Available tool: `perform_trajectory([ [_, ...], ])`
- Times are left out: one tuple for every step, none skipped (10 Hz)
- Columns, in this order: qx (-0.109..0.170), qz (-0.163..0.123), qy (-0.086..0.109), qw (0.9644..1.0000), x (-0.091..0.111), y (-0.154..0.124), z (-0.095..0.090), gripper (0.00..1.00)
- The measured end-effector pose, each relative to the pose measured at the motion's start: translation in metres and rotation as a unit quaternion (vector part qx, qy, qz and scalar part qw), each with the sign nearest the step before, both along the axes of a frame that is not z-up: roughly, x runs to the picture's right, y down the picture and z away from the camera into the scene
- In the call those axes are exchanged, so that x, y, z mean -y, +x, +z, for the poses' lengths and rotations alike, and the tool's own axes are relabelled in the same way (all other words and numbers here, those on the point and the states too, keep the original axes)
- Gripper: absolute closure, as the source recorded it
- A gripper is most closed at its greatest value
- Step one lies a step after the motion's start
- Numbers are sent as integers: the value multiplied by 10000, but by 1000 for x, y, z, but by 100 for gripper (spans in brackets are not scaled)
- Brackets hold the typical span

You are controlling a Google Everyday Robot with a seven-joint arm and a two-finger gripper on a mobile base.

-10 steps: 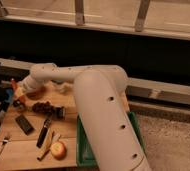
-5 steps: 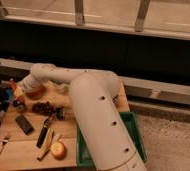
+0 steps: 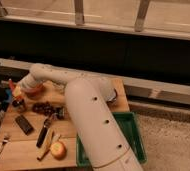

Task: Place pepper in metal cup

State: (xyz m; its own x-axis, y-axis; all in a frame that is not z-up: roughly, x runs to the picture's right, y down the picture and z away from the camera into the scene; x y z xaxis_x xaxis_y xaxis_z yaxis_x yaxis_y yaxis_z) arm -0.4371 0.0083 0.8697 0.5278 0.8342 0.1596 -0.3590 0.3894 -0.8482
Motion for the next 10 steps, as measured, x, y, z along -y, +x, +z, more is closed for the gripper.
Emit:
perform_trajectory([
  [16, 5, -29, 10000, -5, -1, 0, 99],
  [13, 30, -63, 10000, -9, 2, 1, 91],
  [14, 57, -101, 9999, -13, 4, 1, 82],
  [26, 65, -136, 9999, -17, 2, 0, 69],
  [32, 67, -170, 9998, -21, 2, 0, 60],
  [28, 88, -186, 9998, -22, 3, 0, 52],
  [26, 104, -225, 9997, -24, 5, 1, 41],
  [42, 100, -279, 9996, -30, 3, 2, 31],
  [56, 84, -306, 9995, -34, 0, 1, 29],
  [54, 85, -326, 9994, -35, 0, 1, 29],
])
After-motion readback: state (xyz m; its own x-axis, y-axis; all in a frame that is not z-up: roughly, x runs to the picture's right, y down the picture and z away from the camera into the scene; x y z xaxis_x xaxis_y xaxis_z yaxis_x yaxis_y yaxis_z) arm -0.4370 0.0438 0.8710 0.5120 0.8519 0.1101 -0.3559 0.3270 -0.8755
